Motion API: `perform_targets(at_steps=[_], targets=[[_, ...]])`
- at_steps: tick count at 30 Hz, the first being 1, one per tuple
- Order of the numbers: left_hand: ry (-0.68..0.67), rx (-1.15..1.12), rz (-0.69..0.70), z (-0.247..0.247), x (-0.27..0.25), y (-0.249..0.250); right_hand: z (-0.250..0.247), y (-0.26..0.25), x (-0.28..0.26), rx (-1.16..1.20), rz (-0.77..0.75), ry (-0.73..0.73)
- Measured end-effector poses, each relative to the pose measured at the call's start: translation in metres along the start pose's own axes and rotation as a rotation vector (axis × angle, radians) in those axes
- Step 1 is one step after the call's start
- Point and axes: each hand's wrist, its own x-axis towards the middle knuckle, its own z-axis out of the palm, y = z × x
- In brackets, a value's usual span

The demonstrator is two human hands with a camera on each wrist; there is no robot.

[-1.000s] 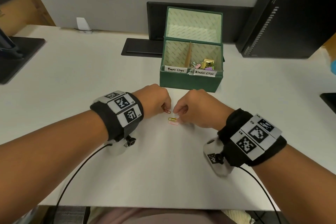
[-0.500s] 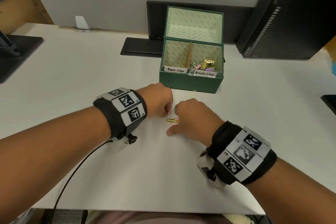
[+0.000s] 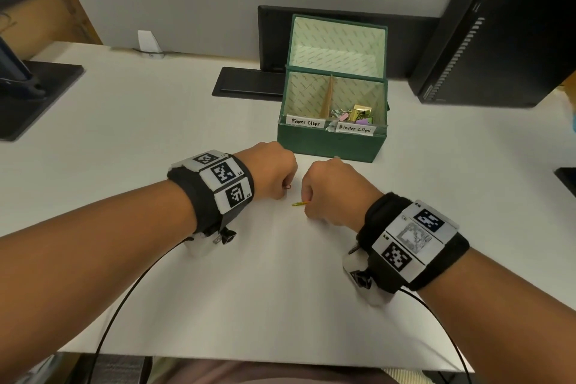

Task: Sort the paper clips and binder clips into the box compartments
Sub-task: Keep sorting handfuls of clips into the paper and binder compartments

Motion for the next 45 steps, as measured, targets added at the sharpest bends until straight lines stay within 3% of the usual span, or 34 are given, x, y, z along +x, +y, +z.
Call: perform_targets(at_steps=[17, 21, 28, 32, 45], targets=[[0.037, -0.087, 0.020, 0.000, 0.005, -0.009, -0.007, 0.027, 0.009, 0.111, 0.138, 0.053], [-0.013, -0.051, -0.003, 0.004, 0.007, -0.004, -0.009, 0.030, 0.008, 0.170, 0.106, 0.090], [0.025, -0.026, 0.025, 0.006, 0.012, 0.002, -0.008, 0.015, 0.007, -0.039, 0.015, -0.054], [0.021, 0.020, 0.005, 0.005, 0.010, 0.002, -0.007, 0.008, 0.010, 0.004, 0.016, -0.080], [0.037, -0.009, -0.056, 0.007, 0.005, -0.002, -0.009, 0.019, 0.005, 0.070, 0.081, -0.014]])
